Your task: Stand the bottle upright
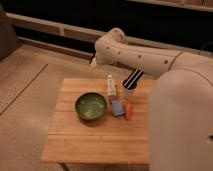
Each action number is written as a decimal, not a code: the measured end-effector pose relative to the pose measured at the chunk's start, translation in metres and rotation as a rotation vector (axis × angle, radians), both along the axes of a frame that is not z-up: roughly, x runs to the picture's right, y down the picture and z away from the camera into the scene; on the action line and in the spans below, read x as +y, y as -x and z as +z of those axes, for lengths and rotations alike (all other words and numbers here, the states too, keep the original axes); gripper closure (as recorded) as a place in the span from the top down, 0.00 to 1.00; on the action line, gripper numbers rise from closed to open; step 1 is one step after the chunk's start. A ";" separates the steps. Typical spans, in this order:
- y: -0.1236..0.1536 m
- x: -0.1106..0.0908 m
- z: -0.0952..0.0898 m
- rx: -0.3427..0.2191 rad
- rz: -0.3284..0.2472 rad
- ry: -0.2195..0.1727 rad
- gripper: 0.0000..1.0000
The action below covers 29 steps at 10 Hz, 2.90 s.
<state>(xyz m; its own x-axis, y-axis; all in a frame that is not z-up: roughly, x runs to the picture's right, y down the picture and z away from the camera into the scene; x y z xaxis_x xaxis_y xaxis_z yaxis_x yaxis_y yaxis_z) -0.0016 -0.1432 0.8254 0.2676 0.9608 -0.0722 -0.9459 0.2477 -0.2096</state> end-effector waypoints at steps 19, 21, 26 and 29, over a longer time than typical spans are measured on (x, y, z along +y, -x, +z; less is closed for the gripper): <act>-0.039 -0.014 0.088 -0.067 0.137 -0.033 0.65; -0.046 -0.001 0.115 -0.094 0.176 0.030 0.65; -0.049 0.003 0.122 -0.102 0.191 0.054 0.65; -0.049 0.006 0.123 -0.120 0.199 0.056 0.65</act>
<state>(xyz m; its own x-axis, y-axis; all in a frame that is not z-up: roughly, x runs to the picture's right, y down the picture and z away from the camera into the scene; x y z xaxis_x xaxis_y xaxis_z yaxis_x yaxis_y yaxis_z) 0.0479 -0.1369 0.9483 0.0832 0.9909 -0.1061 -0.9423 0.0436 -0.3319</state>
